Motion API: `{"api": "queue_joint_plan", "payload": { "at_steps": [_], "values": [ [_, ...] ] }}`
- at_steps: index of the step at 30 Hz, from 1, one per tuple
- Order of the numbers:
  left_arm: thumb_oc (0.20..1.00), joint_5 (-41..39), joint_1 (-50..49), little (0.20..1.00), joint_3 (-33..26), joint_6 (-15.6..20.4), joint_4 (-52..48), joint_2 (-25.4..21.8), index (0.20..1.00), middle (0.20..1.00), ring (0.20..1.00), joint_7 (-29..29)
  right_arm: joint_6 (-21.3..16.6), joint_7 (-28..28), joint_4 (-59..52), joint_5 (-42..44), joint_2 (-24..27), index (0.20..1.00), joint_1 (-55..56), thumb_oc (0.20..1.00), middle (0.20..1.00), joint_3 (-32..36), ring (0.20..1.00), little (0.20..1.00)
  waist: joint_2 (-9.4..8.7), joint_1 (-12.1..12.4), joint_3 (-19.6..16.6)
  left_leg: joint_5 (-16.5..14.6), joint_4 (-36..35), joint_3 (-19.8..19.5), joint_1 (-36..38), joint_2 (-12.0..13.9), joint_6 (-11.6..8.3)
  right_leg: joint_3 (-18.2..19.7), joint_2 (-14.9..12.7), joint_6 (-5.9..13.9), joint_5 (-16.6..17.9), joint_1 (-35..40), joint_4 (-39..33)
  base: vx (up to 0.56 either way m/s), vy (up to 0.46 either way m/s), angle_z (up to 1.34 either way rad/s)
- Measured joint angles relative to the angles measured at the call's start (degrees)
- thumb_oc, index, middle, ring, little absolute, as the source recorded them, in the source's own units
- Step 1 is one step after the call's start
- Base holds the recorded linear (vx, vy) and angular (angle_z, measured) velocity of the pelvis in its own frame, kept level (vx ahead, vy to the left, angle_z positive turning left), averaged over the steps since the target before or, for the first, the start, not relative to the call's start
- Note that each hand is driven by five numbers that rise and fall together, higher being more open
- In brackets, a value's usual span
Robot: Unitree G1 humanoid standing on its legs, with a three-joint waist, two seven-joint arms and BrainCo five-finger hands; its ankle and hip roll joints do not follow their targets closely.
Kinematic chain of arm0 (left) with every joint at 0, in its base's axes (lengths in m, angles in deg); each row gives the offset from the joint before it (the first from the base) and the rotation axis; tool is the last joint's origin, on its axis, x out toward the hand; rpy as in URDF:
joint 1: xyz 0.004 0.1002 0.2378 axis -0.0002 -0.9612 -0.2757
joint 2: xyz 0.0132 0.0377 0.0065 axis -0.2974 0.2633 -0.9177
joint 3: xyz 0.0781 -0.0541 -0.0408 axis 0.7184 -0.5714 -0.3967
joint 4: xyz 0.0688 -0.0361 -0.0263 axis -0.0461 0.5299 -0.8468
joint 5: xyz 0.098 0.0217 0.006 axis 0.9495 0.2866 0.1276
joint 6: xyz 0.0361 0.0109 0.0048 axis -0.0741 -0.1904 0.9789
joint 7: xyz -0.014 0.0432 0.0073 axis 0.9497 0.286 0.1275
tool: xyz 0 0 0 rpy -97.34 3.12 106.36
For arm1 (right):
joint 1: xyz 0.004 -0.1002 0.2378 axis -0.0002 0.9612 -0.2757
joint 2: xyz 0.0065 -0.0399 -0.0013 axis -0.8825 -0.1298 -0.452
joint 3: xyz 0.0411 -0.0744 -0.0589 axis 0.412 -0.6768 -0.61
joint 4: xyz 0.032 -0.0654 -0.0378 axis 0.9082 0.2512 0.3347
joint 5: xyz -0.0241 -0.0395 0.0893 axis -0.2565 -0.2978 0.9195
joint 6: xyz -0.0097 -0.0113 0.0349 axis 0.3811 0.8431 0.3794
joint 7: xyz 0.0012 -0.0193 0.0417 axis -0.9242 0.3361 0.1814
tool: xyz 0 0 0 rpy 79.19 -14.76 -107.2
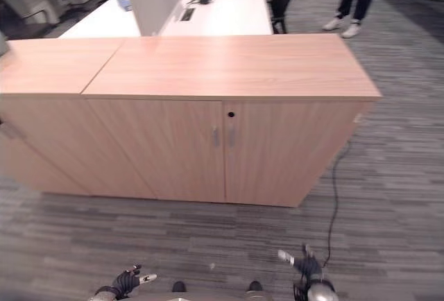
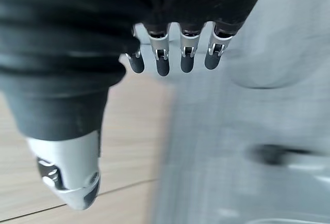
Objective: Put the empty folder in the office cabinet
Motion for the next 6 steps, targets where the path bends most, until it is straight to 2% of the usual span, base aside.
{"api": "queue_joint_plan", "payload": {
  "at_steps": [1, 3, 6],
  "values": [
    [1.0, 0.0, 0.9, 1.0, 0.1, -0.1, 0.0, 0.0, 1.0, 1.0, 1.0, 0.0, 0.0, 0.6, 2.3, -2.0, -1.1, 1.0, 0.3, 1.0, 1.0, -0.6, 1.0, 1.0, -0.22, -0.6, -0.3, 0.0, 0.0, 1.1, 0.6, 0.1, -0.05, 0.3, -0.1, -0.03, 0.2, -0.4, 0.0, 0.0, 0.059, -0.61],
    [1.0, 0.0, 0.1, 1.0, 1.9, -0.1, 0.5, 0.0, 1.0, 1.0, 1.0, 0.1, 1.0, 2.3, 9.0, -4.0, -2.7, 1.0, -2.5, 1.0, 1.0, -1.8, 1.0, 1.0, -0.22, 0.0, -1.5, -0.6, 0.0, 2.8, 1.5, 0.2, 0.06, 1.9, -0.1, 0.15, 0.6, -0.4, 0.0, 0.0, 0.034, -0.39],
    [1.0, 0.0, 0.3, 1.0, 2.8, -0.2, 0.6, -0.1, 1.0, 1.0, 1.0, 0.2, 1.0, 3.0, 11.1, -4.1, -2.8, 1.0, -4.0, 1.0, 1.0, -1.9, 1.0, 1.0, -0.26, 0.0, -2.5, -0.5, 0.0, 3.0, 1.7, 0.2, -0.07, 2.0, 0.0, 0.17, 0.6, -0.5, 0.0, 0.0, 0.043, -0.07]
  ]
}}
